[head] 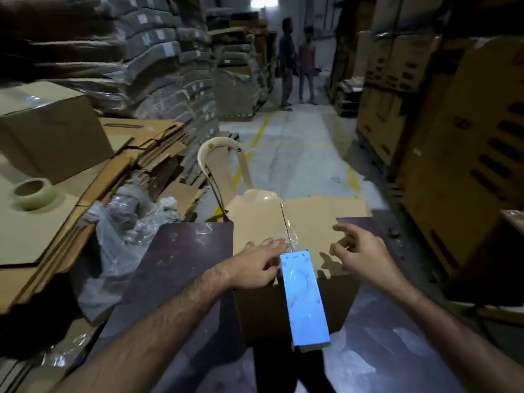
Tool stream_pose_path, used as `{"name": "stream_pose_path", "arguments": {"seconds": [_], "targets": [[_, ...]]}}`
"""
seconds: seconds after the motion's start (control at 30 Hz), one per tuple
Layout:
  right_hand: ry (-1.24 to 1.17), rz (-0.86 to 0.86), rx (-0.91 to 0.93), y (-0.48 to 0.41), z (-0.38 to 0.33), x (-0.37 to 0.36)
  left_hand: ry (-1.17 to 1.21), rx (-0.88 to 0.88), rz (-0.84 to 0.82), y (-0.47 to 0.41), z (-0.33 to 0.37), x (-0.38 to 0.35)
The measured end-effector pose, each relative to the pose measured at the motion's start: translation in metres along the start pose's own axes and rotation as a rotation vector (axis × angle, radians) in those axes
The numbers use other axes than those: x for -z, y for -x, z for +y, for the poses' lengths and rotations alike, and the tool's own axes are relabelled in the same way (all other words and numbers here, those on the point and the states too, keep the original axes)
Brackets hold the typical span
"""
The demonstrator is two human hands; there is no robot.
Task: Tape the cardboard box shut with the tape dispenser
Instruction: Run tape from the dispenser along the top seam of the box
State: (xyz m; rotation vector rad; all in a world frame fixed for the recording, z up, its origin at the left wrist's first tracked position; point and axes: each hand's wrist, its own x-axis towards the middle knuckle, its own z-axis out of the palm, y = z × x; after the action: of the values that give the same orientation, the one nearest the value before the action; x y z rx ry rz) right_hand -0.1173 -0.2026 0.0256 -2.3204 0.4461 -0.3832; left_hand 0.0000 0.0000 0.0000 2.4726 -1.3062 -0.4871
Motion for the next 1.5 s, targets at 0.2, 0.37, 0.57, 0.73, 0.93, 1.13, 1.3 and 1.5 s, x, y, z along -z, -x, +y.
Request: {"name": "stream_pose_path", "arguments": {"seconds": [0.2, 0.37, 0.57, 0.73, 0.93, 1.13, 1.3, 1.5], "targets": [[-0.265, 0.152, -0.067, 0.088, 0.013, -0.018, -0.079, -0.099, -0.152, 0.005, -0.007, 0.000], [-0.287, 0.056, -0.138, 0.139, 0.017, -0.058, -0.231, -0.145, -0.084, 0.000, -0.019, -0.009], [-0.190, 0.078, -0.179, 0.140, 0.017, -0.094, -0.305, -0.120, 0.024, -0.006, -0.020, -0.019], [-0.181, 0.216, -0.123, 0.133, 0.020, -0.114, -0.332, -0.125, 0.040, -0.013, -0.016, -0.024], [-0.188, 0.280, -0.109, 0.129, 0.026, -0.126, -0.411, -0.161, 0.059, -0.017, -0.022, -0.030], [-0.147, 0.291, -0.106, 0.130, 0.027, -0.121, -0.420, -0.162, 0.051, -0.018, -0.024, -0.031], [-0.150, 0.336, -0.137, 0.136, 0.023, -0.122, -0.389, -0.138, 0.023, -0.018, -0.020, -0.028], [-0.154, 0.313, -0.156, 0.145, 0.015, -0.120, -0.377, -0.115, 0.012, -0.016, -0.018, -0.029]]}}
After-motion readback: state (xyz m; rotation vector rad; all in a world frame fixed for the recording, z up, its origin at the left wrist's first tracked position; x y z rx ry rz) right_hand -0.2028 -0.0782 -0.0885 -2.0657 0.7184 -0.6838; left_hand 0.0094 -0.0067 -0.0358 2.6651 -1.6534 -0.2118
